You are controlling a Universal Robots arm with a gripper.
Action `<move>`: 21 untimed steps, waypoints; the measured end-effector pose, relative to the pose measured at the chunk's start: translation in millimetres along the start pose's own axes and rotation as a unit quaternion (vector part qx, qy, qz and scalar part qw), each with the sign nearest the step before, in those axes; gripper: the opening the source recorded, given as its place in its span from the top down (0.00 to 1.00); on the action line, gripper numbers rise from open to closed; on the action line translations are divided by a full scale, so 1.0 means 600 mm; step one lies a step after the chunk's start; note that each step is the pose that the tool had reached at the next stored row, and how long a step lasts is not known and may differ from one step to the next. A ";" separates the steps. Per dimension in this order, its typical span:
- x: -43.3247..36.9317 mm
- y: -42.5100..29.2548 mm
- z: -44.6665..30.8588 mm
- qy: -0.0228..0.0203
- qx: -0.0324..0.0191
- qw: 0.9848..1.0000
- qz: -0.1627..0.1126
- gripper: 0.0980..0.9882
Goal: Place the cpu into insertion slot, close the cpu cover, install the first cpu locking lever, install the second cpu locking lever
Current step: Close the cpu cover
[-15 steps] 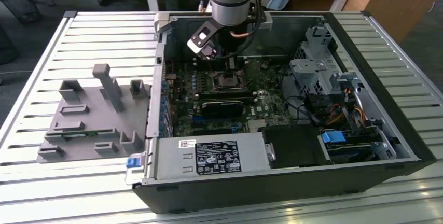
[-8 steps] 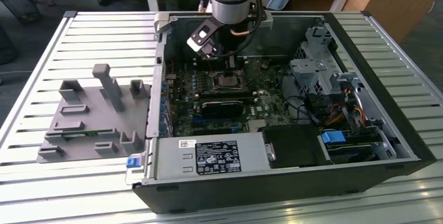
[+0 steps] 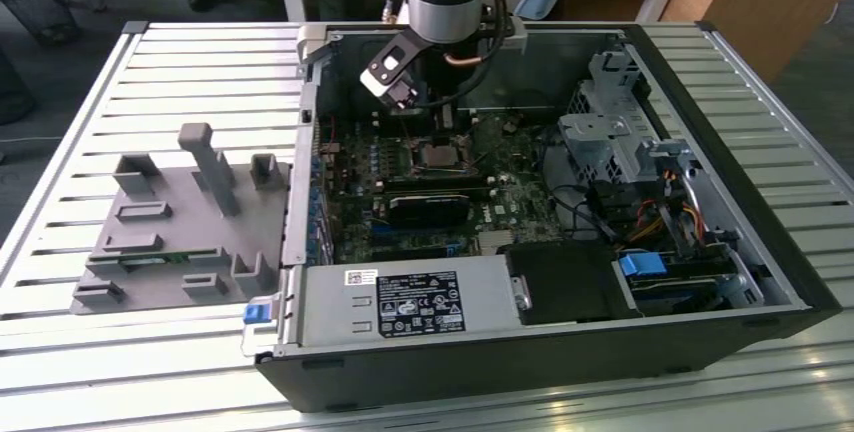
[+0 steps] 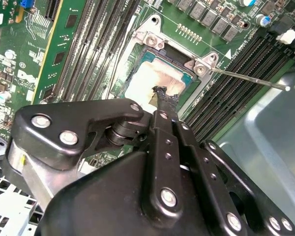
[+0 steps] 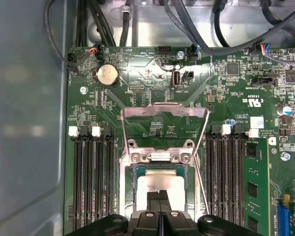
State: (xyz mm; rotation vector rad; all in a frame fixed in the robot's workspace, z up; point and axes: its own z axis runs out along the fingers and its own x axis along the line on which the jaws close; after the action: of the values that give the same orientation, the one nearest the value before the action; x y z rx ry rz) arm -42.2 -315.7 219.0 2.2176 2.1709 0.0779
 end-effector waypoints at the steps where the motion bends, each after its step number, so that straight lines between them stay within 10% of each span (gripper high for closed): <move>1: 0.000 0.000 -0.001 0.000 0.000 1.000 0.000 0.99; 21: 0.001 0.004 -0.059 0.000 0.003 1.000 0.000 0.99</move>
State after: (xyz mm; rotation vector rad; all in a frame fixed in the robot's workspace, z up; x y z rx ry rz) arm -42.1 -315.7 254.6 2.2212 2.1744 0.0726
